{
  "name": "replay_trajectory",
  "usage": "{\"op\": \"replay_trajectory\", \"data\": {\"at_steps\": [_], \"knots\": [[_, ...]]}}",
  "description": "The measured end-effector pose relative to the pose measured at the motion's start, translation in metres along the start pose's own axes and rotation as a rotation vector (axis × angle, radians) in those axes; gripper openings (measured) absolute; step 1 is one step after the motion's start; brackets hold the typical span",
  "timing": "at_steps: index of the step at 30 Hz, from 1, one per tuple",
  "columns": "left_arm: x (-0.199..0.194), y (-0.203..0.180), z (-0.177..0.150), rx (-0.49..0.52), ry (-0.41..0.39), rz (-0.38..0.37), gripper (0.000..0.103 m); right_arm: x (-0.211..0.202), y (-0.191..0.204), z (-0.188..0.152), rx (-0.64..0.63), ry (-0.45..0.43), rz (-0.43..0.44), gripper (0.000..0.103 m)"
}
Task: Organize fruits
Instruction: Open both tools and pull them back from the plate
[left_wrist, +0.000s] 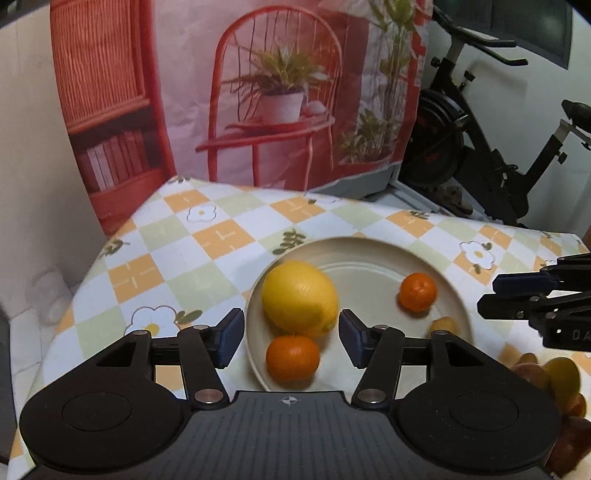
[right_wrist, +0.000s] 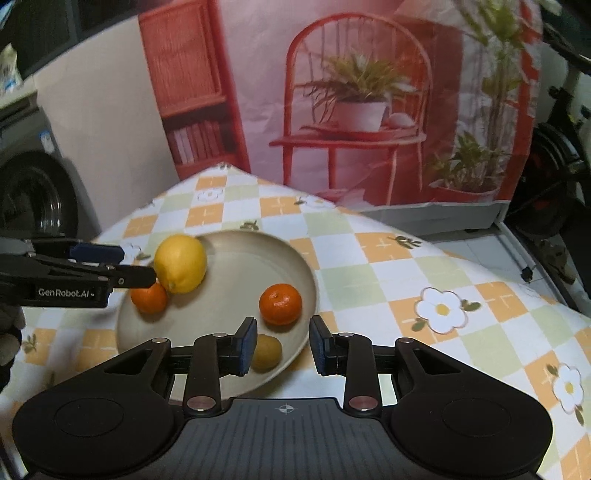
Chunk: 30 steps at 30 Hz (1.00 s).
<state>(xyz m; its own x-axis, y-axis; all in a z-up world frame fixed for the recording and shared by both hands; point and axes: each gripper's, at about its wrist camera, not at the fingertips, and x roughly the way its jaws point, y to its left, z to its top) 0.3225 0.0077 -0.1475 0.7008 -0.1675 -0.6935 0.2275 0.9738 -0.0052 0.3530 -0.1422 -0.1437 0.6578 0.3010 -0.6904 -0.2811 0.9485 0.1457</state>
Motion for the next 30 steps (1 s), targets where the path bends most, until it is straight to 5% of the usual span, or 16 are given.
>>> {"op": "replay_trajectory", "data": {"at_steps": [17, 30], "knots": [[-0.057, -0.054, -0.038, 0.008, -0.031, -0.092, 0.059, -0.101, -0.037, -0.072, 0.157, -0.126, -0.095, 0.030], [-0.062, -0.076, -0.071, 0.022, -0.002, -0.157, 0.059, -0.117, -0.047, -0.126, 0.156, -0.068, -0.133, 0.029]]}}
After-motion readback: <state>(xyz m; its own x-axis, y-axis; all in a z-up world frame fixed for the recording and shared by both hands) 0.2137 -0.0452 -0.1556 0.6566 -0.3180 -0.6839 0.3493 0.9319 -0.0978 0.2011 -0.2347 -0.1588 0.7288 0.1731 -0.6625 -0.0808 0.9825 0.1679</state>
